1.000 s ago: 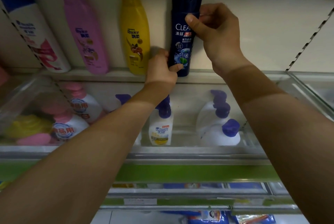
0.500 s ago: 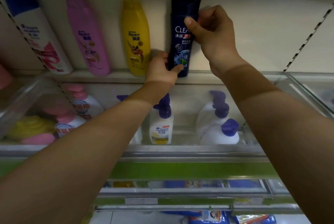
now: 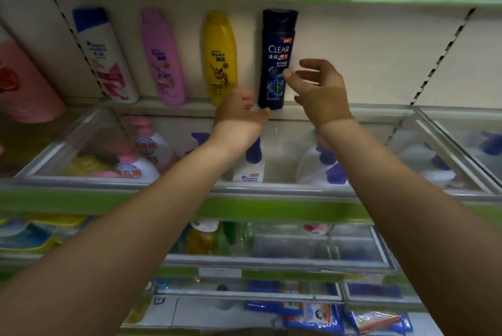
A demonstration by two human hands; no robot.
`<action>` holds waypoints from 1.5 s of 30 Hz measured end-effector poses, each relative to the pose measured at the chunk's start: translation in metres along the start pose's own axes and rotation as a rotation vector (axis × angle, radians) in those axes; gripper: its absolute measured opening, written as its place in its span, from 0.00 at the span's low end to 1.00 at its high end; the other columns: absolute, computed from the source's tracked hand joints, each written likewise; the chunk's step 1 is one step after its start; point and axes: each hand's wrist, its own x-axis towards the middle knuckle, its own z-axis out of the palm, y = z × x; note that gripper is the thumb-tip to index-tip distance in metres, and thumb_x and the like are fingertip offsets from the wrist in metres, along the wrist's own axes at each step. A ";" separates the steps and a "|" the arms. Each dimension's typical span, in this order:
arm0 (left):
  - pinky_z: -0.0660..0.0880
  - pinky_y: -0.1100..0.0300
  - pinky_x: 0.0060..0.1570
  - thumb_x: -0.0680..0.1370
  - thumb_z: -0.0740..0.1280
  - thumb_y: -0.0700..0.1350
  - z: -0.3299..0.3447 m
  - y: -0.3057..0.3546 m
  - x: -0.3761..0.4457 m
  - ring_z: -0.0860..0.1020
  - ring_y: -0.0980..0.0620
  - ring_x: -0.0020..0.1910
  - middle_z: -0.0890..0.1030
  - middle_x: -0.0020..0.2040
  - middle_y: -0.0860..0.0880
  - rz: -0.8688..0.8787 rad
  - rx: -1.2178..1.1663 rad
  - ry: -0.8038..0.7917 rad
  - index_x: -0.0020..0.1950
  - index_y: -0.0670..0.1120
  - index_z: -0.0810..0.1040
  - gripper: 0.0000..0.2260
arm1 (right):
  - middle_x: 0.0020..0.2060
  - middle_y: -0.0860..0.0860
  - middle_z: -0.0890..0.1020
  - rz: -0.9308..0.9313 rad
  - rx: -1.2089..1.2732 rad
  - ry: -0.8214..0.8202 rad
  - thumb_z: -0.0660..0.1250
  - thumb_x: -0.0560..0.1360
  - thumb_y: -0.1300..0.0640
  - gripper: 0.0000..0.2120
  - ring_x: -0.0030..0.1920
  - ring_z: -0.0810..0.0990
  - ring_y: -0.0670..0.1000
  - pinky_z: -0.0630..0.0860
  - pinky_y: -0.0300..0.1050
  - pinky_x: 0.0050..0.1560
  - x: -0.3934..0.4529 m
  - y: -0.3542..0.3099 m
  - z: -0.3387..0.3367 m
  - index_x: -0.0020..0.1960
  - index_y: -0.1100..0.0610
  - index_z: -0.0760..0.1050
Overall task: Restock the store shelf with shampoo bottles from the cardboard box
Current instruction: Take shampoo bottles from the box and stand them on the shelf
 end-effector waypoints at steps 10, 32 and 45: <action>0.75 0.58 0.58 0.76 0.69 0.42 -0.063 0.020 -0.110 0.78 0.55 0.55 0.79 0.56 0.50 0.051 -0.147 -0.069 0.60 0.45 0.75 0.13 | 0.51 0.51 0.81 0.073 0.058 -0.045 0.69 0.76 0.59 0.13 0.52 0.80 0.49 0.79 0.52 0.57 -0.114 -0.035 -0.002 0.59 0.54 0.74; 0.73 0.65 0.52 0.77 0.67 0.40 -0.167 -0.183 -0.344 0.77 0.60 0.51 0.80 0.52 0.52 -0.365 -0.036 -0.313 0.55 0.48 0.77 0.08 | 0.50 0.52 0.81 0.559 0.109 0.011 0.67 0.77 0.63 0.10 0.52 0.81 0.54 0.79 0.49 0.53 -0.410 0.061 0.017 0.57 0.55 0.76; 0.74 0.62 0.45 0.76 0.66 0.36 -0.160 -0.301 -0.430 0.78 0.57 0.44 0.80 0.44 0.51 -0.758 0.037 -0.159 0.54 0.42 0.78 0.07 | 0.45 0.51 0.79 0.939 -0.022 -0.074 0.63 0.79 0.65 0.12 0.53 0.80 0.56 0.79 0.54 0.52 -0.484 0.190 0.024 0.62 0.61 0.73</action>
